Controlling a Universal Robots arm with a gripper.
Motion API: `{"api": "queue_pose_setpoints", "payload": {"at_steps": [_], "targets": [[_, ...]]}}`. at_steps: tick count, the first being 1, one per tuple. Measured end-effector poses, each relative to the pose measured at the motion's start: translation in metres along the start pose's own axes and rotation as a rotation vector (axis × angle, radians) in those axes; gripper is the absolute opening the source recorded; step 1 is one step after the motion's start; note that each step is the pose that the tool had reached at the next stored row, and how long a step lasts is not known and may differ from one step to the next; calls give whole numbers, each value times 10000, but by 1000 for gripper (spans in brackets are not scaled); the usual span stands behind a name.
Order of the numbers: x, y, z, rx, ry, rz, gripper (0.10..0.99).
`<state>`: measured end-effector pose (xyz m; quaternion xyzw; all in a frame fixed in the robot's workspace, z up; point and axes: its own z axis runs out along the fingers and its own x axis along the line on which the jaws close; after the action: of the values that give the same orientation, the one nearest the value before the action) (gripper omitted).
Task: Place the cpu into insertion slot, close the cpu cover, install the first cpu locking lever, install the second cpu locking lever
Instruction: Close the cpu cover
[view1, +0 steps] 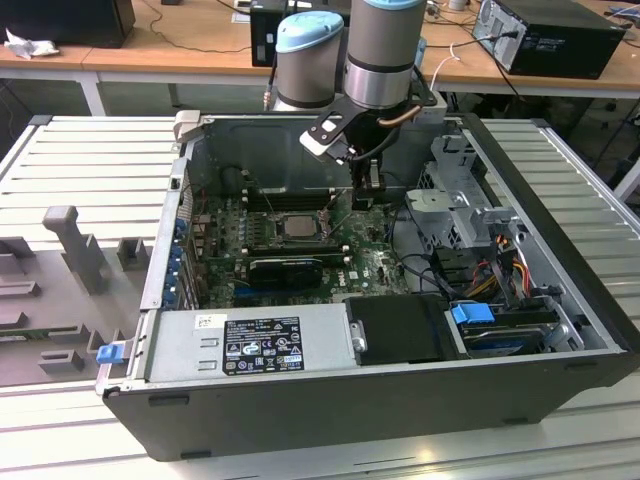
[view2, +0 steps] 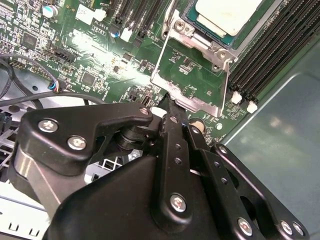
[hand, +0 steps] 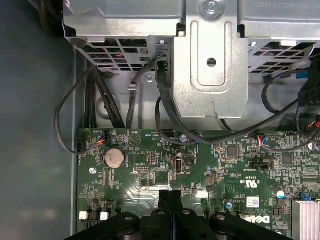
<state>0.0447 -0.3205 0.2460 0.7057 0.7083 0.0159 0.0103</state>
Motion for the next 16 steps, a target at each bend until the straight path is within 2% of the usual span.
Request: {"api": "queue_pose_setpoints", "payload": {"at_steps": [7, 13, 16], "targets": [[0, -50, -2, 0, 0, -1, 106], [1, -135, -5, 0, 0, -2, 106], [1, -209, -8, 1, -1, 0, 106]]}}
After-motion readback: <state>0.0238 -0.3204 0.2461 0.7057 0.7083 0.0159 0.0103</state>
